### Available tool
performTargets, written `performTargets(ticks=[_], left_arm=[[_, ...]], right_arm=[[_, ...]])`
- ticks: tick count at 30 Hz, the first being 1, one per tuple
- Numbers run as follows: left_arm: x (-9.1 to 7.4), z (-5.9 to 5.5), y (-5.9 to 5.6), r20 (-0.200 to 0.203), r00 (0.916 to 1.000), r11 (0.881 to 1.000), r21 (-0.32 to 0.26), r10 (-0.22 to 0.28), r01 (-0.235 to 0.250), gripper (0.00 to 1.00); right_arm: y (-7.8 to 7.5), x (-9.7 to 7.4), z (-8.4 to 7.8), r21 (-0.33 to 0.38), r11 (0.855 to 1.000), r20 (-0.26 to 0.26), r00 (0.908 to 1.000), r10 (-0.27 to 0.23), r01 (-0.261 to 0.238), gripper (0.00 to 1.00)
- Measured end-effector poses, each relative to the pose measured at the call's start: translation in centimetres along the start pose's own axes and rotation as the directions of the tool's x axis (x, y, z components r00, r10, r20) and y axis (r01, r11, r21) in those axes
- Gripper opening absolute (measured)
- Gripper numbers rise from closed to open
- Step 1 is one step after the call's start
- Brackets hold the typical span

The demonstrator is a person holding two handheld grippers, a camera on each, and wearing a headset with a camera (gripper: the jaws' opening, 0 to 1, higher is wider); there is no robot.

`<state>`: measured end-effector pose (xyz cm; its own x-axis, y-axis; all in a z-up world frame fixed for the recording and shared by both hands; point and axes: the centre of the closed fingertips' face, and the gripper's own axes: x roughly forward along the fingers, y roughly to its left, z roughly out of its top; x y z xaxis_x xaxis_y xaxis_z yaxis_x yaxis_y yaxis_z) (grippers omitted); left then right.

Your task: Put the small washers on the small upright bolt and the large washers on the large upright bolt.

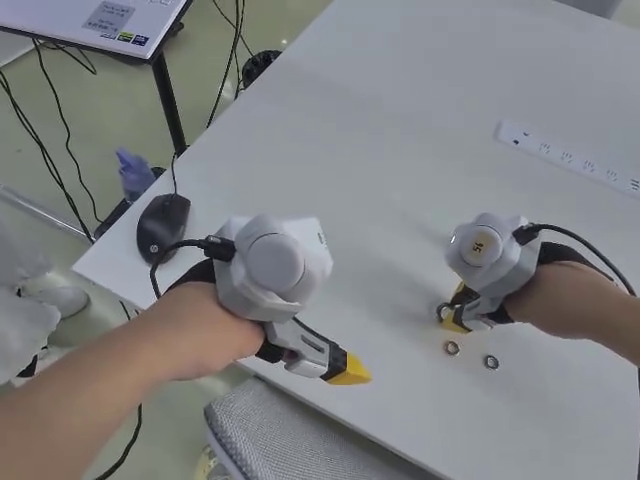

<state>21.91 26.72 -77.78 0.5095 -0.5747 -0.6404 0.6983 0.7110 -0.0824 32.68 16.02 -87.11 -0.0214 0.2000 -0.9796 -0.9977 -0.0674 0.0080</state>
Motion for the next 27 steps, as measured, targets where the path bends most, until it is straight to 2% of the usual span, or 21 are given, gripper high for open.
performTargets(ticks=[3,10,18,27], left_arm=[[0.0,0.0,0.0,-0.001,1.0000,1.000,0.001,-0.002,0.002,0.92],[0.2,0.3,-0.2,-0.004,1.0000,1.000,0.010,-0.007,0.007,0.92],[0.3,0.5,-0.5,-0.010,0.9999,1.000,0.027,-0.011,0.011,0.92],[0.5,0.9,-0.4,-0.001,1.0000,1.000,0.018,-0.002,0.002,0.92]], right_arm=[[-0.3,-0.5,-0.2,0.010,1.000,0.007,1.0000,-0.003,0.003,0.21],[0.4,-2.2,-1.5,0.049,0.999,0.008,1.0000,-0.002,0.002,0.21],[0.8,-4.2,-3.8,0.099,0.995,0.009,1.0000,-0.005,0.004,0.21],[0.8,-5.1,-6.2,0.136,0.991,-0.001,0.9999,-0.012,0.012,0.21]])
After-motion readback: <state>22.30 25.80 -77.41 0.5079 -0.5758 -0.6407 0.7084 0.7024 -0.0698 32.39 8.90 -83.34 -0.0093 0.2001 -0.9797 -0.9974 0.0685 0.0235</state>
